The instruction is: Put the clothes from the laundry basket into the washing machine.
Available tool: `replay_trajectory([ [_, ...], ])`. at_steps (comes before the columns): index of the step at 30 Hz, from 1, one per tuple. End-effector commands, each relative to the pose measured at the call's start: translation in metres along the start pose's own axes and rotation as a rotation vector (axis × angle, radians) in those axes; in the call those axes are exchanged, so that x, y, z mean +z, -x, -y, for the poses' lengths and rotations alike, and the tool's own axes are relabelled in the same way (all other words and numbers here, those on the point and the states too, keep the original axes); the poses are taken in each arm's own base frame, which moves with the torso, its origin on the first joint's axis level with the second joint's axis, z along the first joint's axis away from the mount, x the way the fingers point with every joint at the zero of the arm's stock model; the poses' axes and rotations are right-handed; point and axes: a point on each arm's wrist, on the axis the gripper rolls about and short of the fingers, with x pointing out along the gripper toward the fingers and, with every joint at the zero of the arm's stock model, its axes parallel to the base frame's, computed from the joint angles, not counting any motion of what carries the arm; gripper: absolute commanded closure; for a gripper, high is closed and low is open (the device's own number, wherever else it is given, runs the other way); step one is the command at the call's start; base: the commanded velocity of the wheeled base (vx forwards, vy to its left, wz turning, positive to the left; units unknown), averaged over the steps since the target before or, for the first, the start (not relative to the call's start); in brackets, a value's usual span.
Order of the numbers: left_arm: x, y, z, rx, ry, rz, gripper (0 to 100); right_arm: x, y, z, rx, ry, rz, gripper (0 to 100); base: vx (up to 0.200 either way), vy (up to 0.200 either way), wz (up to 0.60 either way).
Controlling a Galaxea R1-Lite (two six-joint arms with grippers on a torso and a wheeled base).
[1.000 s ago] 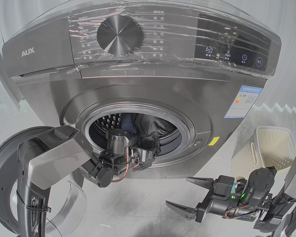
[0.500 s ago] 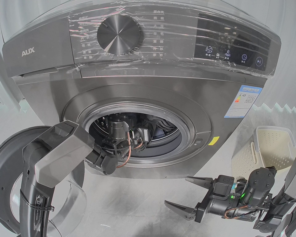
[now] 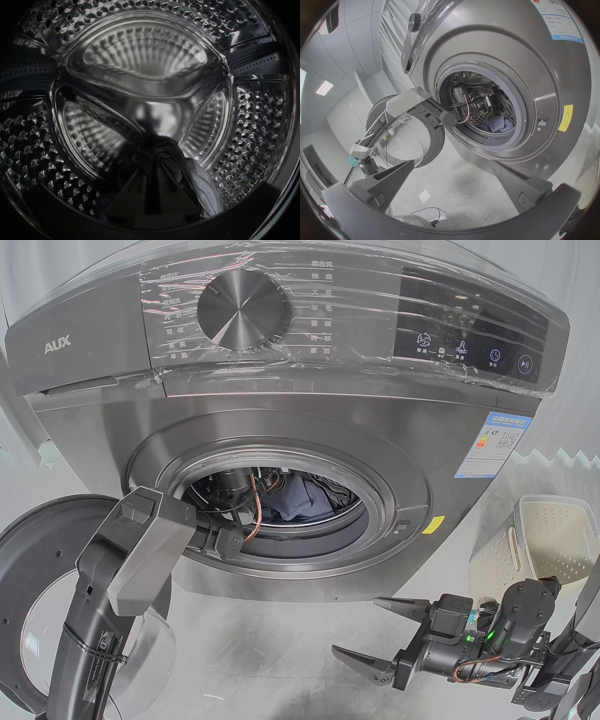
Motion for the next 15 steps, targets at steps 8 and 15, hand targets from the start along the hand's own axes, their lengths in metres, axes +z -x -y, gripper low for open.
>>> replay_trajectory([
  [8, -0.027, 0.000, -0.007, 0.033, -0.006, -0.056, 0, -0.001, -0.001, 0.004, -0.012, 0.000, -0.002, 0, 0.000, 0.000, 0.00],
  [15, -0.035, 0.033, -0.007, -0.035, -0.037, -0.215, 0, 0.000, -0.001, 0.004, -0.013, 0.000, -0.001, 0, 0.000, 0.000, 0.00],
])
